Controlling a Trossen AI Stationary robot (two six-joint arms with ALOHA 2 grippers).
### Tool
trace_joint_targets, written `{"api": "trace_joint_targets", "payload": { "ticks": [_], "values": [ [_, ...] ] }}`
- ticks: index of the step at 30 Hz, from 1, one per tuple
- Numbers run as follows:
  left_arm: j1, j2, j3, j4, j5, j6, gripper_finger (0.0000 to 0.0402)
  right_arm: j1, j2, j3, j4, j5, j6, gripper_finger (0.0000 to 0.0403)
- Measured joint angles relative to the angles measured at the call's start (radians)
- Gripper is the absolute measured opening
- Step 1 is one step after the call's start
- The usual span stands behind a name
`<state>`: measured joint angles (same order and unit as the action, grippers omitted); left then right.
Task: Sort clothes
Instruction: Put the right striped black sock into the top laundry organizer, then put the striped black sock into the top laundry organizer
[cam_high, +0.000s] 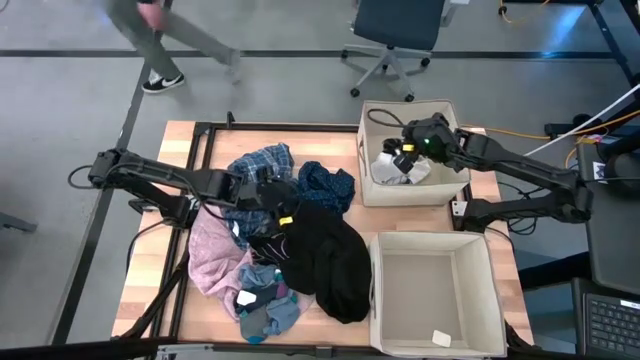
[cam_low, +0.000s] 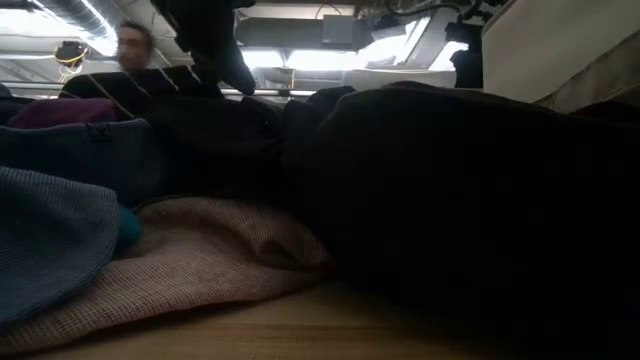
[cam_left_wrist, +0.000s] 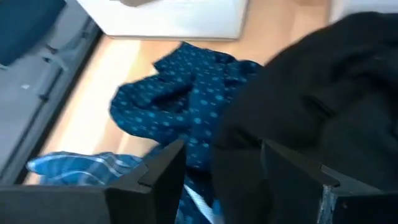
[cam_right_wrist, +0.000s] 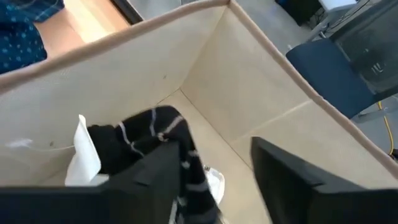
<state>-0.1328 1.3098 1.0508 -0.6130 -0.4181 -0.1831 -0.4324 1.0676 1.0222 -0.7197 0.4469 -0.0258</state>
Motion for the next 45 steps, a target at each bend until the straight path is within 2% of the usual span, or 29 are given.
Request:
{"api": "trace_joint_targets", "payload": {
  "ticks": [5,9,14,19,24,34,38,45],
  "values": [
    [-0.02,-0.005,0.004,-0.077,0.088,-0.092,0.0198,0.0,0.004,0.0,-0.023,0.0,-0.001,0.0272],
    [-0.057,-0.015,0.018,-0.131,0.146,-0.17,0.0198,0.0,0.004,0.0,-0.038,0.0,-0.001,0.03],
    [-0.126,-0.047,0.03,-0.169,0.163,-0.258,0.0198,0.0,0.004,0.0,-0.042,0.0,-0.001,0.0307],
    [-0.214,-0.062,0.03,-0.167,0.235,-0.376,0.0198,0.0,0.004,0.0,-0.043,-0.003,-0.002,0.0308],
    [-0.291,-0.045,-0.016,-0.145,0.236,-0.47,0.0198,0.0,0.004,0.0,-0.043,-0.014,-0.002,0.0308],
    [-0.325,-0.031,-0.115,-0.024,0.234,-0.546,0.0194,0.0,0.004,0.0,-0.042,-0.014,-0.002,0.0308],
    [-0.315,-0.031,-0.135,-0.022,0.232,-0.542,0.0154,0.0,0.004,-0.001,-0.043,-0.014,-0.002,0.0308],
    [-0.277,-0.031,-0.164,0.0,0.232,-0.488,0.0034,0.0,0.004,-0.001,-0.041,-0.014,-0.009,0.0308]
  ]
}}
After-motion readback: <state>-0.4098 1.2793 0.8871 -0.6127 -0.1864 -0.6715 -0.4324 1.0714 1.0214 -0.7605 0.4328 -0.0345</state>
